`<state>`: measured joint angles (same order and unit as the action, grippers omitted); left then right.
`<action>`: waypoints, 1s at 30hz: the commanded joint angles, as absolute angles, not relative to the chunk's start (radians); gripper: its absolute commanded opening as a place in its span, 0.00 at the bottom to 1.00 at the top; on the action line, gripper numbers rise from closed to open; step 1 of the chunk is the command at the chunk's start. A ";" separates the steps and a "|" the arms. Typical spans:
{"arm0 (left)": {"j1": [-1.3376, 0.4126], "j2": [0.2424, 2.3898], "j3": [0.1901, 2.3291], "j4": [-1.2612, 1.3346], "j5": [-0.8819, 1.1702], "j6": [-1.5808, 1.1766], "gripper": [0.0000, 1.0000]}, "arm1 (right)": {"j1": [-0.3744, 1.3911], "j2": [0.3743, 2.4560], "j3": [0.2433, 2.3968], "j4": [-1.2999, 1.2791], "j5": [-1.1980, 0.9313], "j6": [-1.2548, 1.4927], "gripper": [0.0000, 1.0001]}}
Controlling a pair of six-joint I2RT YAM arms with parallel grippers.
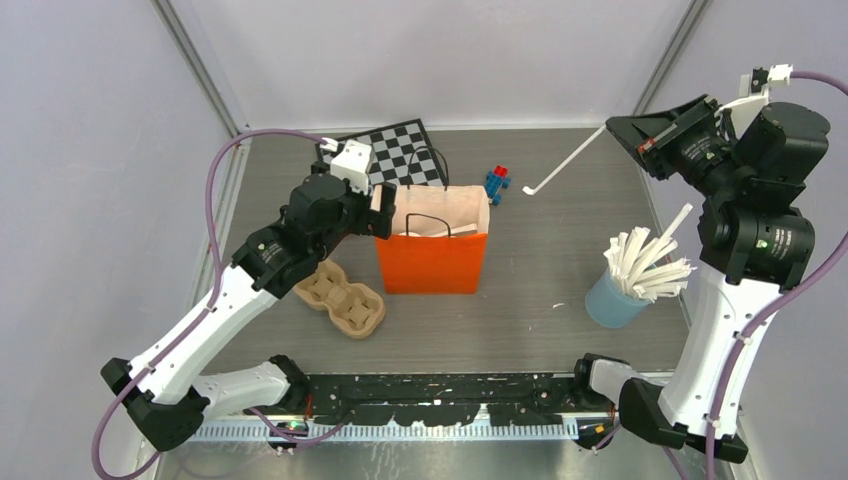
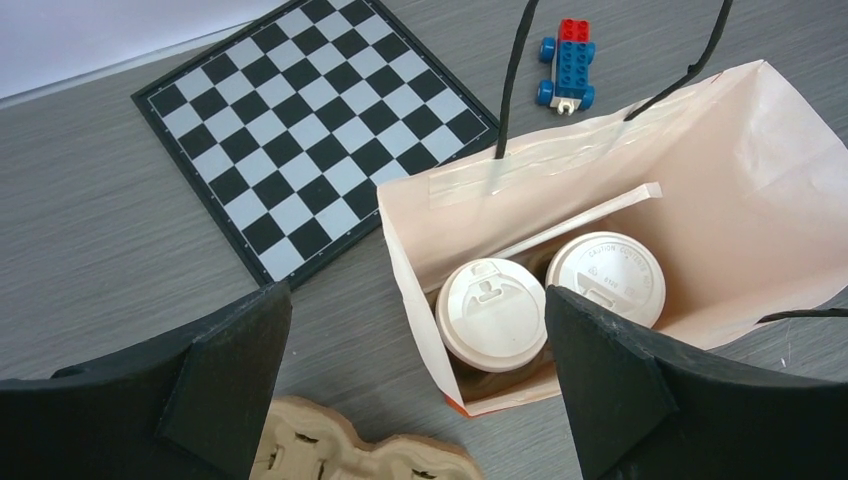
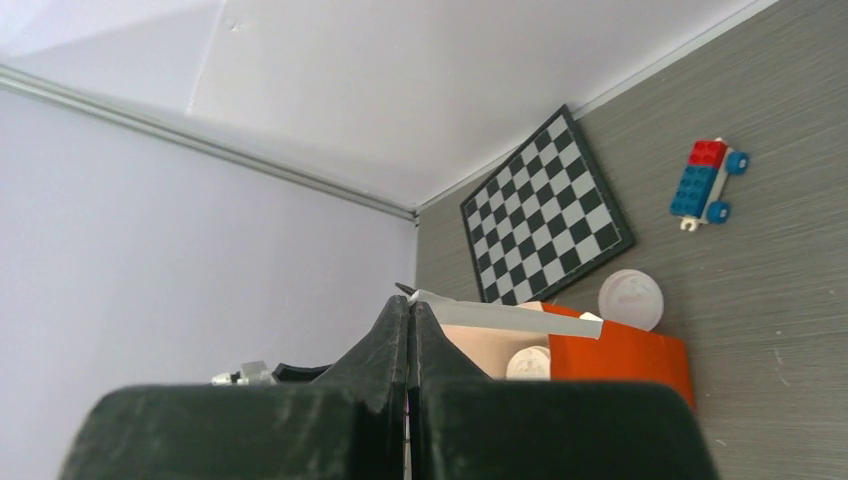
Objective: Pack the takeout coffee
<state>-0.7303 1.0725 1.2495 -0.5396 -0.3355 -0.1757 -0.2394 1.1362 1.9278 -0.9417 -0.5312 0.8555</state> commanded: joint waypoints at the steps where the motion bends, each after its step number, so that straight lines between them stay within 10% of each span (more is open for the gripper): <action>1: -0.724 1.046 1.280 -0.528 -0.363 -0.176 1.00 | -0.224 1.158 1.960 -0.854 -0.624 0.920 0.00; 30: -0.724 0.956 1.216 -0.531 -0.418 -0.177 1.00 | 0.502 1.423 1.899 -0.636 -0.247 0.872 0.00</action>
